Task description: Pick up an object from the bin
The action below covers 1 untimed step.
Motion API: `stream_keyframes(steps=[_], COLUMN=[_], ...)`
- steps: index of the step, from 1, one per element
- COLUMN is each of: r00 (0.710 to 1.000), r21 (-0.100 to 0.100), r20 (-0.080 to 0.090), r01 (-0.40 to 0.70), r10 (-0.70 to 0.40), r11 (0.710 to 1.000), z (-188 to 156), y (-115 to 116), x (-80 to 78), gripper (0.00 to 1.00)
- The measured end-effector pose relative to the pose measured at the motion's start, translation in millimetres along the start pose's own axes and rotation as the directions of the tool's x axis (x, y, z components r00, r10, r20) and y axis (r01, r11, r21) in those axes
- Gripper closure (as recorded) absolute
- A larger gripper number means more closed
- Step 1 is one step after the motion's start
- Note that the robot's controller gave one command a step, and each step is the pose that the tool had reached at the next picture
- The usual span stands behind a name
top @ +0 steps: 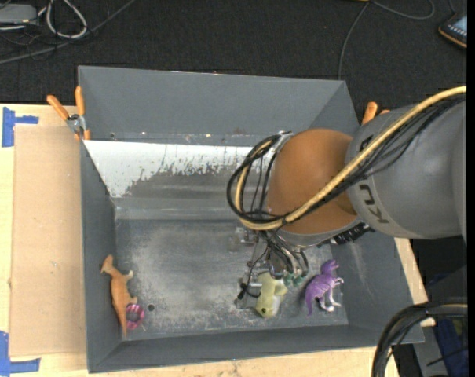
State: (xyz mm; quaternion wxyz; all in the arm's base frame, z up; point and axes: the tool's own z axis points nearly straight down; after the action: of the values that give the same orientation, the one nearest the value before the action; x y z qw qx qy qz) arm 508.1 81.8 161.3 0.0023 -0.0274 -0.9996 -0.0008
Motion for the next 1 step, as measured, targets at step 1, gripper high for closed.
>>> stream_keyframes(steps=[1], r00=[1.0], r21=[0.005], r20=[0.0], r01=[0.026], r10=[-0.026], r11=[1.0], z=[17.4], y=[-2.6], x=[11.4], gripper=[0.0])
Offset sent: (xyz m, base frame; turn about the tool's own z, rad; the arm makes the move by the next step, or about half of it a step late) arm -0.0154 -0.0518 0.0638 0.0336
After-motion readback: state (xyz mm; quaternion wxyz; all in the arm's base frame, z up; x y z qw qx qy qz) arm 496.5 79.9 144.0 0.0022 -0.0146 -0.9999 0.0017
